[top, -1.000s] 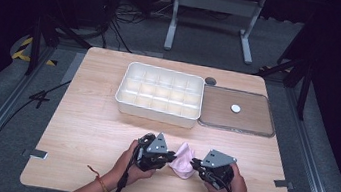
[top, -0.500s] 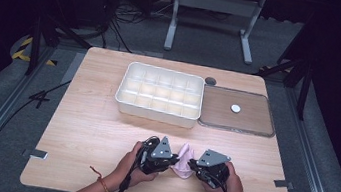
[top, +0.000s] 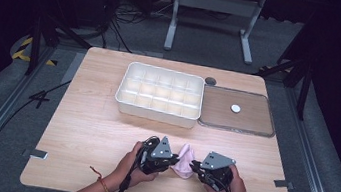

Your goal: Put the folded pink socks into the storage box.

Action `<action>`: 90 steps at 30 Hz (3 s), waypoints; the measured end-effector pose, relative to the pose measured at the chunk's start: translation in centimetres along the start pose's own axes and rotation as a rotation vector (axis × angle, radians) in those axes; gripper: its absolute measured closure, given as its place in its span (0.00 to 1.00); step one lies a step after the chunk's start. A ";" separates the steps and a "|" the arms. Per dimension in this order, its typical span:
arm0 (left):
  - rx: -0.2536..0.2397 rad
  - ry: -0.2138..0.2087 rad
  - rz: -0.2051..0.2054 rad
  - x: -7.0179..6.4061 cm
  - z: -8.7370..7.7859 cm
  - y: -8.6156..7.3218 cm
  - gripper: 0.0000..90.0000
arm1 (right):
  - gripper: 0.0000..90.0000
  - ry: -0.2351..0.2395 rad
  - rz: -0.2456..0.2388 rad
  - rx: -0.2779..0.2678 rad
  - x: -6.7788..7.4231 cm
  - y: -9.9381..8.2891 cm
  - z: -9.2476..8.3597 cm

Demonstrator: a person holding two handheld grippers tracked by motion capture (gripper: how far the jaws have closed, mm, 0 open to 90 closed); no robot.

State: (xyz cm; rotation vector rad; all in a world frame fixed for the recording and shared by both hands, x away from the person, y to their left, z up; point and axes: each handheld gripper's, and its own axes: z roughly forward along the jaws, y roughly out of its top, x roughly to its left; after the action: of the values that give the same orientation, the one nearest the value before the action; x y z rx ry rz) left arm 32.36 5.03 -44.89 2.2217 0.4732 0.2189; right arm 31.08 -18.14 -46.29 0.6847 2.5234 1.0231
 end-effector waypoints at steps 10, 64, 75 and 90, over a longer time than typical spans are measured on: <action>-0.013 -0.018 0.001 -0.1 0.1 0.1 0.92 | 0.94 0.007 -0.025 0.001 0.5 1.4 1.7; 0.049 -0.074 0.093 -1.6 2.0 1.6 0.92 | 0.92 0.004 0.068 0.011 -1.4 -0.4 0.9; 0.082 -0.074 0.101 -2.1 3.3 1.1 0.91 | 0.91 -0.029 0.110 -0.076 -2.8 0.1 -1.2; 0.086 -0.073 0.115 -2.5 3.4 1.0 0.87 | 0.87 -0.008 0.076 -0.029 -1.7 0.7 0.2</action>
State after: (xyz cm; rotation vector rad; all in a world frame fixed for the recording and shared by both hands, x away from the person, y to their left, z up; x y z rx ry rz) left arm 31.40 1.06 -46.31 2.3354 0.3205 0.1798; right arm 32.84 -18.51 -45.76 0.7801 2.4878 1.0779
